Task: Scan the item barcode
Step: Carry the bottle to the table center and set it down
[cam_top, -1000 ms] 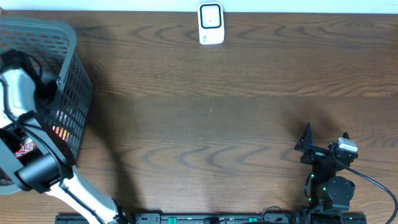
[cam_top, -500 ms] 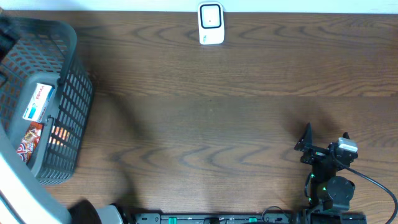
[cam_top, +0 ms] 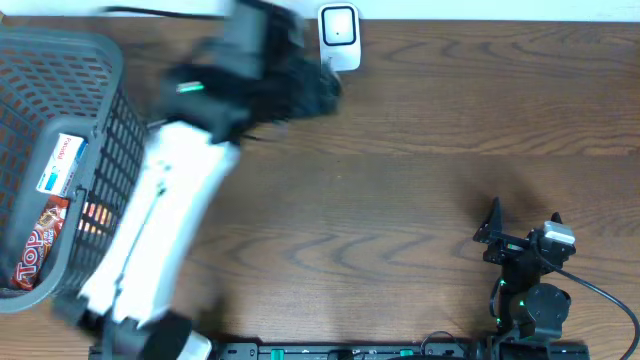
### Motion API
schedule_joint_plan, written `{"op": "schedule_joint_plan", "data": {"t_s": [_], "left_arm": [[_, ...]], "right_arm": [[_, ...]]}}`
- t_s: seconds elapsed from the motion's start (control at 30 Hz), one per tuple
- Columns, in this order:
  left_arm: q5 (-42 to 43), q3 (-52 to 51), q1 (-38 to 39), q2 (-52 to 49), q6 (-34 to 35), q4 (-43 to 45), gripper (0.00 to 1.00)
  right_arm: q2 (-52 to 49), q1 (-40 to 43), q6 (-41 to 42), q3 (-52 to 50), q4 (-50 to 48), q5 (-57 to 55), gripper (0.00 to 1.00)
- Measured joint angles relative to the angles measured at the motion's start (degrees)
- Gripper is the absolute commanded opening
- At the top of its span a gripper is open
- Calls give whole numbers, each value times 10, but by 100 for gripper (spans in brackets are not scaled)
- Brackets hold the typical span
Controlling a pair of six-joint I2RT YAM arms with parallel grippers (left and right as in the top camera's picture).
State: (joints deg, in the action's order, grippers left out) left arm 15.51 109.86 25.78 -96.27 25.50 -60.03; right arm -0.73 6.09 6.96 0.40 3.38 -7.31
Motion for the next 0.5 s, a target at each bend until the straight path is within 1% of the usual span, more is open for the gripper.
{"op": "schedule_joint_plan", "data": {"t_s": [0.13,0.17,0.4,0.5], "left_arm": [[-55,-20,70,-102,-2,0,62],[-66,-21,86,-145,-5,1,62],[-88,-24,97,-318,-16,5,62],[-80,-24,96,-357,-16,8,63]], "right_arm": [[0,0,0,0,0,0,99],[0,0,0,0,0,0,99],[0,0,0,0,0,0,99],[0,0,0,0,0,0,99]]}}
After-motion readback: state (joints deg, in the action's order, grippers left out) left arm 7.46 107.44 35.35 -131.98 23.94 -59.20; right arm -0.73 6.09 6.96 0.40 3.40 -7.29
